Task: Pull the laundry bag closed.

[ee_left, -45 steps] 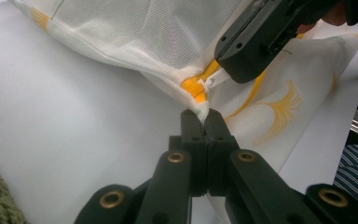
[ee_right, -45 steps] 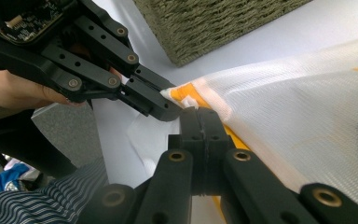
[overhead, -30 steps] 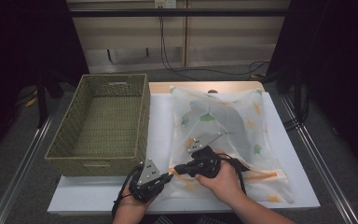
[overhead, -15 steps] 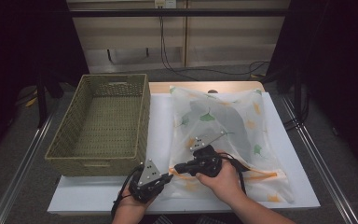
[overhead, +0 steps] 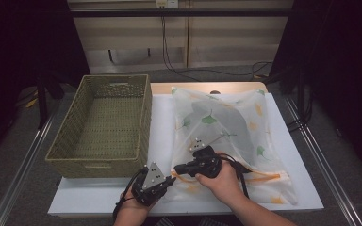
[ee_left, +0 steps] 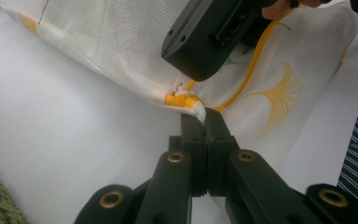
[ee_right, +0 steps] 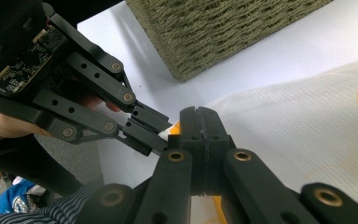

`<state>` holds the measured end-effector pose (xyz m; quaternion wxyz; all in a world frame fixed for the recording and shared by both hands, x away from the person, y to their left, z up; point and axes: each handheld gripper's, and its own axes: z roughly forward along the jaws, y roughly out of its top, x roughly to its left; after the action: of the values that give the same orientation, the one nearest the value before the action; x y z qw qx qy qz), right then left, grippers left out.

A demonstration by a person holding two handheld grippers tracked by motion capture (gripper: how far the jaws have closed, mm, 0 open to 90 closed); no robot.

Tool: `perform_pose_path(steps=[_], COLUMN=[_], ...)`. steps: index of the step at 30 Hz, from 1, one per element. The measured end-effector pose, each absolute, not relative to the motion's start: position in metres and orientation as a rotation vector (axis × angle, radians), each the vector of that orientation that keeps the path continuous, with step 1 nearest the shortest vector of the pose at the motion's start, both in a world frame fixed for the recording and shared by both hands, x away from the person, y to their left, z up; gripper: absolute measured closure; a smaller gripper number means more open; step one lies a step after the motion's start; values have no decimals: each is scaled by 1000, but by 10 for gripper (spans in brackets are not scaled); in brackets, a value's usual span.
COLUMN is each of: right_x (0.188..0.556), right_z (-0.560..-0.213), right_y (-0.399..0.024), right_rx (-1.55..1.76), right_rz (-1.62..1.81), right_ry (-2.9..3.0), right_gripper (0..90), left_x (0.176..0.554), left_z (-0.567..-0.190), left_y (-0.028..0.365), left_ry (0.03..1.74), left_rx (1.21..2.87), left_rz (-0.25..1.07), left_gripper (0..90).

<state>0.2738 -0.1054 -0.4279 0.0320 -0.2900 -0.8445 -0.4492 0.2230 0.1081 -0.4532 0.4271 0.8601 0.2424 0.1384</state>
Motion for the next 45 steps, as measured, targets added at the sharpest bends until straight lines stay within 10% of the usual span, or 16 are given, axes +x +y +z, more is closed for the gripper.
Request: perform_pose_path(steps=[21, 45], right_x=[268, 266], right_z=[-424, -420], right_y=[-105, -137], right_rx=[-842, -960], right_rz=[-1353, -1350], right_ry=[-2671, -2666], right_gripper=[900, 900], left_x=[229, 229], left_z=[-452, -451], left_y=[113, 119], left_ry=[662, 682], left_rx=[2109, 2084], left_rz=[337, 349], left_gripper=[772, 892])
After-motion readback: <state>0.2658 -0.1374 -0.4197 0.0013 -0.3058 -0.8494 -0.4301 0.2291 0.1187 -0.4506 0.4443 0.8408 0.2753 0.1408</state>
